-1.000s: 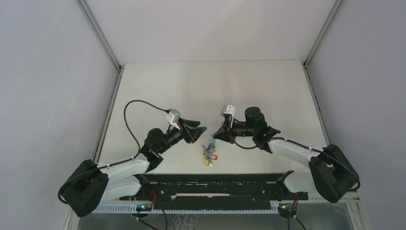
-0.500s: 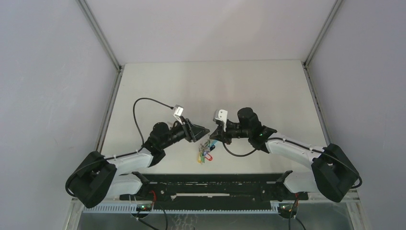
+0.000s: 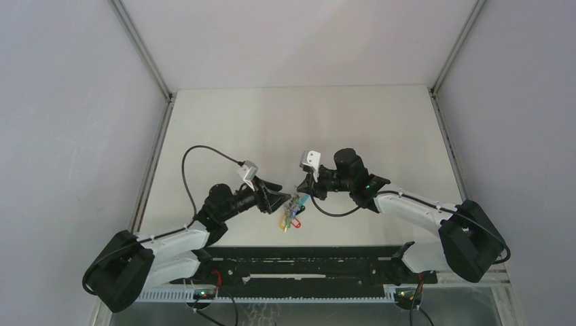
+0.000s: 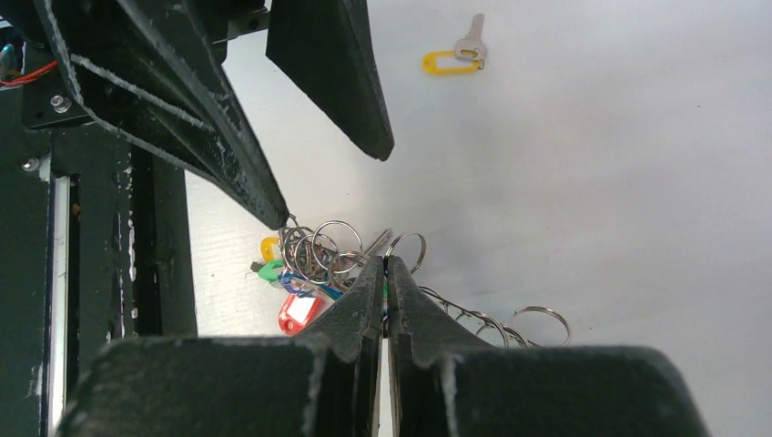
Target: Put the keys on the keyring
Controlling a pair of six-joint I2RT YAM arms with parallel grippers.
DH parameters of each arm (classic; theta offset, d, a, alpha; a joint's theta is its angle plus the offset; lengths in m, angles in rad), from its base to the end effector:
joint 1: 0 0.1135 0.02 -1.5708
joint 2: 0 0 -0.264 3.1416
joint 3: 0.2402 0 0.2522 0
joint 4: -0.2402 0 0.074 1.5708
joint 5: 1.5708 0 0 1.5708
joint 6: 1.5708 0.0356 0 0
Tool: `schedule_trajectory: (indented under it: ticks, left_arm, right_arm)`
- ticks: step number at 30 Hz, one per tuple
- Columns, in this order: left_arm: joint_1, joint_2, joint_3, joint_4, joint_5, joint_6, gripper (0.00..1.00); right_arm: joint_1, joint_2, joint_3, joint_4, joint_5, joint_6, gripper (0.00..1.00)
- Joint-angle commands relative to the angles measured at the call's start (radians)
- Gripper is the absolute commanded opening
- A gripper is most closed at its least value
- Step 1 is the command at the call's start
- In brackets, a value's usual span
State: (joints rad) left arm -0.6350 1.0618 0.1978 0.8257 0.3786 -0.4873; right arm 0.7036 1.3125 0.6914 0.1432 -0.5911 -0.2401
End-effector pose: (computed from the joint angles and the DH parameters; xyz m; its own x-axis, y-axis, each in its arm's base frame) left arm 0.1557 -0.1310 0.1926 -0.4245 -0.2276 -0.8763 0.7353 0.4780 -0.4804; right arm 0.1996 0.1954 0.2274 -0.1232 -0.3634 -0.9234 -0.9717 0.2333 0.0378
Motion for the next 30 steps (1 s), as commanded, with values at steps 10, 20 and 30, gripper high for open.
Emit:
schedule_trajectory:
  ticks: [10,20,30]
  left_arm:
    - [-0.065,0.129,0.069,-0.001,0.037,0.141,0.64]
    - [-0.081,0.246,0.112,0.057,0.069,0.148,0.29]
    - [-0.105,0.243,0.111,0.057,0.049,0.200,0.08]
  right_arm:
    - [0.019,0.014,0.047,-0.042,0.045,0.004,0.00]
    - [0.038,-0.001,0.052,-0.061,0.056,0.007,0.00]
    - [0.073,-0.030,0.112,-0.218,0.018,-0.009,0.18]
